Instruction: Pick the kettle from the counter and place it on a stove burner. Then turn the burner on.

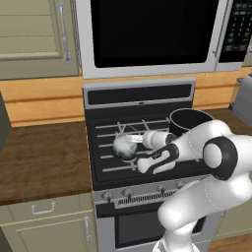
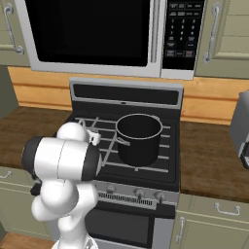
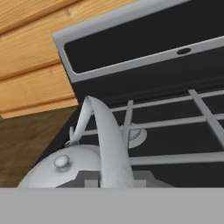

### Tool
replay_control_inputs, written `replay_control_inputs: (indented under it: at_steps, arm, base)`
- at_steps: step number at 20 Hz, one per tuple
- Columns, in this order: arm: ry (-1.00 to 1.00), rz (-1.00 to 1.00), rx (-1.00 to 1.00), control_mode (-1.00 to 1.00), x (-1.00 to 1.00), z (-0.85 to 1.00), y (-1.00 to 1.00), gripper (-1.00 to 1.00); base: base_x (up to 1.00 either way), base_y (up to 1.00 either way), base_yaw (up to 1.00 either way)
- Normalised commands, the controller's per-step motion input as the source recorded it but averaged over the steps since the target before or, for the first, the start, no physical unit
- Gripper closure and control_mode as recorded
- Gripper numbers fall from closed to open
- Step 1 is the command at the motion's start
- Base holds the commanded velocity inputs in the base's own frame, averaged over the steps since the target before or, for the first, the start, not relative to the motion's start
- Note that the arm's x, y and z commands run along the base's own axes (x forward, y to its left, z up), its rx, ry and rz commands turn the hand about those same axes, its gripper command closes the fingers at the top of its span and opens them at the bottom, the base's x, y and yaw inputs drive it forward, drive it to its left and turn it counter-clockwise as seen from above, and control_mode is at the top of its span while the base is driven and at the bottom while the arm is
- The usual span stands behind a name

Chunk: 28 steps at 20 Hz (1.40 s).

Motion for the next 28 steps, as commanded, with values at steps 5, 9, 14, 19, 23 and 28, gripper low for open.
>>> replay_control_inputs:
  at_steps: [5, 9, 14, 19, 23, 28]
  arm:
    - [0.00, 0.00, 0.00, -1.00, -0.04, 0.00, -0.03, 1.00]
    - [0.00, 0.00, -0.01, -1.00, -0.01, 0.10, 0.00, 1.00]
    - [0.00, 0.00, 0.00, -1.00, 0.00, 0.00, 0.00, 1.00]
    - [0.00, 0.00, 0.00, -1.00, 0.00, 0.00, 0.00, -1.00]
    - [0.00, -0.05, 0.00, -1.00, -0.02, 0.36, 0.00, -1.00]
    - [0.06, -0.05, 0.00, -1.00, -0.01, 0.75, 0.00, -1.00]
  base:
    - [0.00, 0.00, 0.00]
    - [0.00, 0.00, 0.00]
    - [0.00, 0.00, 0.00]
    - [0.00, 0.00, 0.00]
    - [0.00, 0.00, 0.00]
    - [0.00, 0.00, 0.00]
